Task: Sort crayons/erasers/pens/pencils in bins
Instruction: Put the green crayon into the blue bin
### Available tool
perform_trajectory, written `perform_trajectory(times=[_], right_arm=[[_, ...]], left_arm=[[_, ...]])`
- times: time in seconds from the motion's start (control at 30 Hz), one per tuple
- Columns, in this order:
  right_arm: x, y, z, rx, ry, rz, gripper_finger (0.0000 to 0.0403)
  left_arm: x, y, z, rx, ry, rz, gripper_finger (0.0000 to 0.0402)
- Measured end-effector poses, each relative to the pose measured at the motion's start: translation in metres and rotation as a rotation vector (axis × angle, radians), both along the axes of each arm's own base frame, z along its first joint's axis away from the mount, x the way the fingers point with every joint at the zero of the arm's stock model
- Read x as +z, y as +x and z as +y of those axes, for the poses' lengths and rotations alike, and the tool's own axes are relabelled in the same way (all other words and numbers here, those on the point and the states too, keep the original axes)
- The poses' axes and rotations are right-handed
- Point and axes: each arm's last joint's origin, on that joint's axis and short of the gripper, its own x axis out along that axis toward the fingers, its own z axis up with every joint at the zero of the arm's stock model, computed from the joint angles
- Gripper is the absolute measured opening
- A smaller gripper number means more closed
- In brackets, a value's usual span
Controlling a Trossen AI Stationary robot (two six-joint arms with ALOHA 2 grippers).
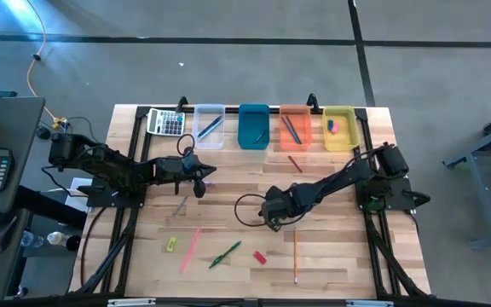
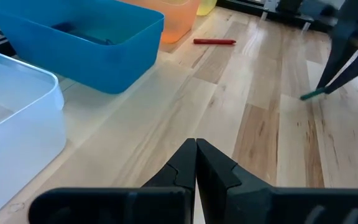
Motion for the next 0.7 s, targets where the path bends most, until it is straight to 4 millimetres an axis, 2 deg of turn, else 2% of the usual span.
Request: perform_trajectory(times=[0.17,0.33,0.47,0.7], right_arm=[[0.030,0.002,-0.019,0.011,-0.042,-0.125,0.0016],[0.064,0.009,-0.054,0.058,-0.132,-0.303,0.0016],[0.083,0.016,-0.095,0.050,-0.220,-0.426,0.0016],[0.093,0.031,-0.188,-0.037,-0.319,-0.400,0.0016]], left_arm=[[0.000,0.000,0.000,0.000,0.000,0.000,0.0000],[0.000,0.000,0.000,-0.001,0.000,-0.001,0.0000],[0.000,0.000,0.000,0.000,0.000,-0.001,0.0000],[0.001,0.000,0.000,0.008,0.004,-0.005,0.0000]])
